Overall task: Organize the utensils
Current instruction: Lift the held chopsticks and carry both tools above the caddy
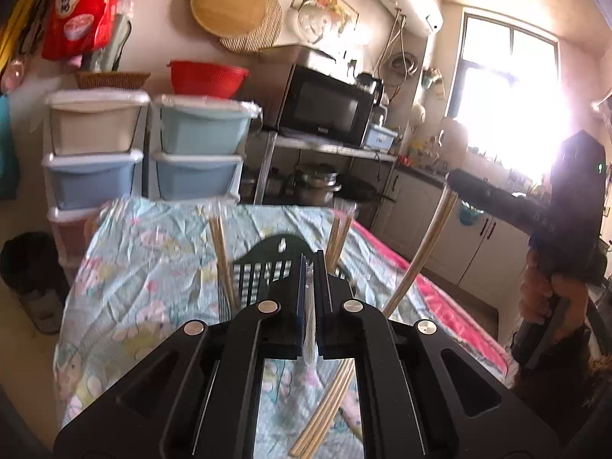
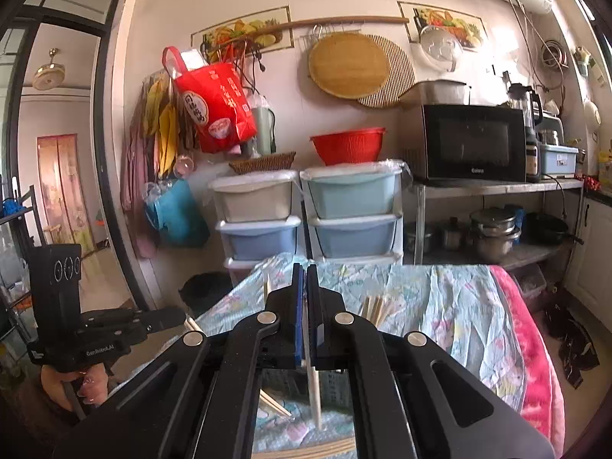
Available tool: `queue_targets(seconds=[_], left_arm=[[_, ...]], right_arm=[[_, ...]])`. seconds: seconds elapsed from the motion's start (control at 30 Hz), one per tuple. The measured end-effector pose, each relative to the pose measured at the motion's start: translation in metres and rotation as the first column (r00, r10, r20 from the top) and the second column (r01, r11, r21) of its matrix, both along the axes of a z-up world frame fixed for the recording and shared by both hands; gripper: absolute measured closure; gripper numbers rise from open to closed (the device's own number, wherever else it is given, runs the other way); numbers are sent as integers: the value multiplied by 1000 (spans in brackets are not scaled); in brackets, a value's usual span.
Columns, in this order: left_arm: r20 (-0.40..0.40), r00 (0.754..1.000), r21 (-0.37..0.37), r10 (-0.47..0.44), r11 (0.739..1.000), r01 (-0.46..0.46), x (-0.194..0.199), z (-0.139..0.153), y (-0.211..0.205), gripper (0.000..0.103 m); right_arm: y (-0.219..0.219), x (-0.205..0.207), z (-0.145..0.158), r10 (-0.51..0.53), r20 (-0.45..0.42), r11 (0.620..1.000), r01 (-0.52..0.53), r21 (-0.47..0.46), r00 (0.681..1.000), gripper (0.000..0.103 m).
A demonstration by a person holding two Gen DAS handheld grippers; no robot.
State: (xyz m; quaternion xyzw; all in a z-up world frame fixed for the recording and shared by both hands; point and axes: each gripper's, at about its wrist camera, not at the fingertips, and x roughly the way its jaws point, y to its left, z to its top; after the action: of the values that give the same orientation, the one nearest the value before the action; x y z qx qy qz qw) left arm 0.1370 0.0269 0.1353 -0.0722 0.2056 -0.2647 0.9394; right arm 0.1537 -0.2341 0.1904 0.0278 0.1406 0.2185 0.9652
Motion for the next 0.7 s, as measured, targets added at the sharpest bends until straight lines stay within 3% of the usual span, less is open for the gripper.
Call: queue_targets(seconds=[0.47,0.7], left_arm=[[137,990,5,38,999,-39,5,78,0,101],[158,984,-4,83,996,-84,23,106,8,101]], right_arm=[[2,6,44,-14,106,1000,14,-2,994,101],[1,16,65,-15,156,1000,15,-2,988,101]])
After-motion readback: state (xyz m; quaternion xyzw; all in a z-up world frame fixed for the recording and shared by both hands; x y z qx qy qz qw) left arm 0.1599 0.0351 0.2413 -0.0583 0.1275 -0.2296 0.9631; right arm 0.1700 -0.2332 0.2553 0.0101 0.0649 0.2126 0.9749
